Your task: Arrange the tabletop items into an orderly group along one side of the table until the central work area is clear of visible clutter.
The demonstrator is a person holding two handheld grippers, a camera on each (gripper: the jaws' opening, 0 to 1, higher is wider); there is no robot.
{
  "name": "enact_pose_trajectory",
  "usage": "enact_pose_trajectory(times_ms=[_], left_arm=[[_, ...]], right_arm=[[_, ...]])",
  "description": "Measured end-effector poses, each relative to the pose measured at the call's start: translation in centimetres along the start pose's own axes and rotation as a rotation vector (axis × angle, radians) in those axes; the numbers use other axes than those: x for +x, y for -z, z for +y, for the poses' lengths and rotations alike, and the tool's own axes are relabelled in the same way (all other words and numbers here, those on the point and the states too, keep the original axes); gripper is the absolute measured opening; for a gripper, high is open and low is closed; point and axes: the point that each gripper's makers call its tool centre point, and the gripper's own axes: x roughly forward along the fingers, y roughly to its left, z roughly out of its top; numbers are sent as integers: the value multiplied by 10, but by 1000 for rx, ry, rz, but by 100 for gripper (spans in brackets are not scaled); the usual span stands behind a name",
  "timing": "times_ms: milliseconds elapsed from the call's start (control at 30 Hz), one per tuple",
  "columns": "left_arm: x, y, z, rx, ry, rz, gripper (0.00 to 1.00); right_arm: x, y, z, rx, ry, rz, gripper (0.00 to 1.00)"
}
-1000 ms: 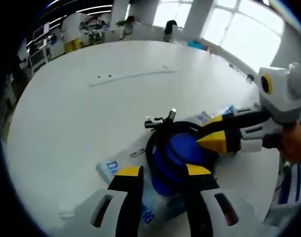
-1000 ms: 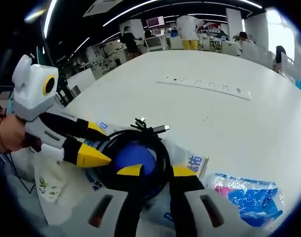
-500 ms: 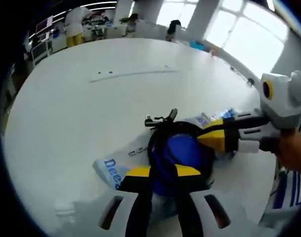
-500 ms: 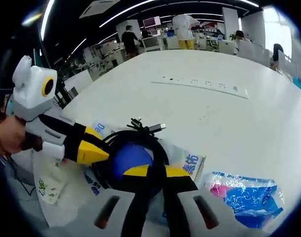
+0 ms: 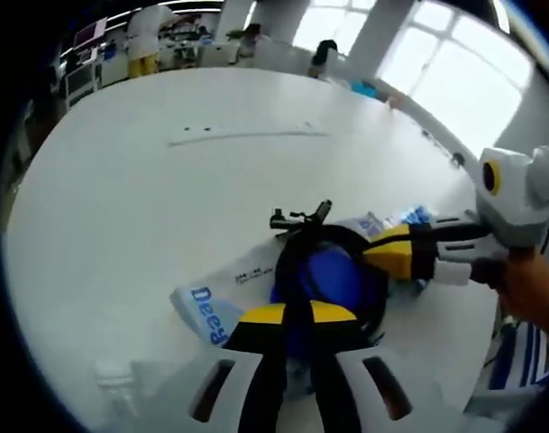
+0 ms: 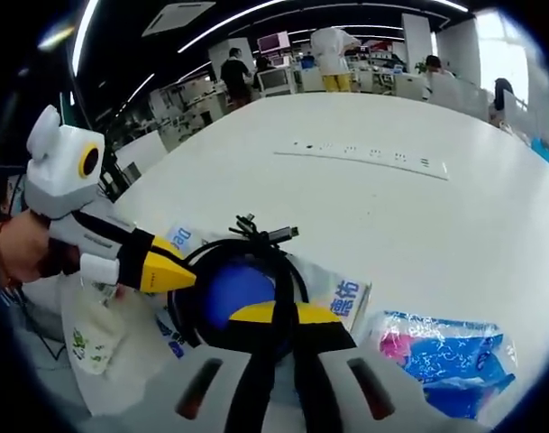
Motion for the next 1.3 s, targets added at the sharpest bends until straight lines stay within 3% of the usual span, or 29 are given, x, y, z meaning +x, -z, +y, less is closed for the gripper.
enact_pose_trajectory(times_ms=[700,1300], left_arm=[[-16,-10,-5,-3,4,-32,0],[-39,-17,-28,24,24,-73,0]], right_arm=[[-17,-12,8,12,-10,-53,2],[-50,-23,13,18,-4,-113,1]])
